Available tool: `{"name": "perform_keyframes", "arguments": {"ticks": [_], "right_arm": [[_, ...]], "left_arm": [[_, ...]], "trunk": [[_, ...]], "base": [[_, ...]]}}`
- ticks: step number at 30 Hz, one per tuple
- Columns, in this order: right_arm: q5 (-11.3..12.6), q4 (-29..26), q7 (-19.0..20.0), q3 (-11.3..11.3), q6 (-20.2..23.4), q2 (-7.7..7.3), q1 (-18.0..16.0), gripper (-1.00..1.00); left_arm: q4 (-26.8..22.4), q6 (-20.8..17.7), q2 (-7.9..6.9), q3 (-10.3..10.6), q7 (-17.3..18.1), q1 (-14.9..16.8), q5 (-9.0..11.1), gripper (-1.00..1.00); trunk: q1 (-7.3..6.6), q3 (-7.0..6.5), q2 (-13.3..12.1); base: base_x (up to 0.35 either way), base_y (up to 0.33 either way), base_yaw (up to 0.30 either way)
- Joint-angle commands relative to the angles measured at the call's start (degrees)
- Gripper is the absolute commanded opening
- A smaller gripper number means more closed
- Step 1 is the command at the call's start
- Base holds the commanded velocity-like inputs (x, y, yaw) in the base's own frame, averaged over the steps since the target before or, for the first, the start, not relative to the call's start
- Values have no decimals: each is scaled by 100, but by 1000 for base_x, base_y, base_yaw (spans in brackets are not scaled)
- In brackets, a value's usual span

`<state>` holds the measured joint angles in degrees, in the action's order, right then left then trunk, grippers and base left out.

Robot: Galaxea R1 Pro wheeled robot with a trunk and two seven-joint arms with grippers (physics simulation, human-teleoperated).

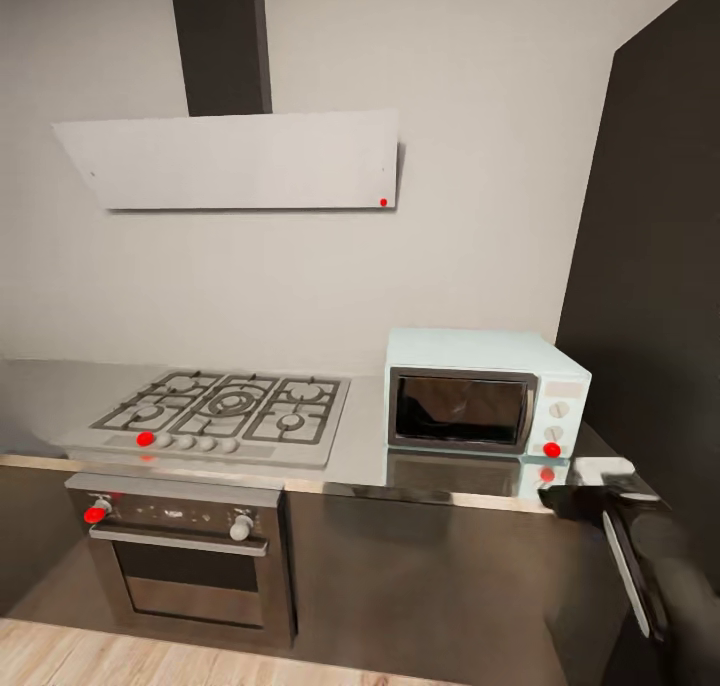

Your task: In the kitchen, take the popcorn bag from the countertop, put it into the microwave, and heat it until the popcorn is cooked so the cooked popcorn ends up inside the bag.

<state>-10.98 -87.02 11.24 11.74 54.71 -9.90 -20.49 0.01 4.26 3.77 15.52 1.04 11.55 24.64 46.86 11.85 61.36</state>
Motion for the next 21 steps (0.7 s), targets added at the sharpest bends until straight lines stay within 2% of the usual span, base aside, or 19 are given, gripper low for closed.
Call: {"name": "perform_keyframes", "arguments": {"ticks": [1,4,8,10,12,14,16,21], "right_arm": [[-67,3,49,4,62,1,-292,100],[-58,55,-6,4,70,10,-891,100],[-32,231,-74,4,-160,19,-1134,100],[-28,776,-116,19,-759,65,-1159,100],[4,1808,-333,107,-1735,122,-1167,100],[57,1890,-459,300,-2076,145,-1168,100],[67,1659,-492,414,-2120,152,-1168,100],[86,1479,-491,497,-1768,146,-1168,100]], "left_arm": [[8,23,1,48,9,5,58,100],[8,23,1,48,9,5,58,100],[8,23,1,48,10,5,58,100],[6,23,1,48,10,5,58,100],[7,23,1,48,8,5,58,100],[8,23,1,48,9,5,58,100],[4,23,1,48,10,5,58,100],[0,30,7,48,10,5,40,100]], "trunk": [[0,9,6],[0,9,6],[0,9,6],[0,9,6],[0,9,6],[0,9,6],[0,9,6],[0,9,6]], "base": [[0,0,0],[0,0,0],[0,0,0],[0,0,0],[0,0,0],[0,0,0],[0,0,0],[0,0,0]]}}
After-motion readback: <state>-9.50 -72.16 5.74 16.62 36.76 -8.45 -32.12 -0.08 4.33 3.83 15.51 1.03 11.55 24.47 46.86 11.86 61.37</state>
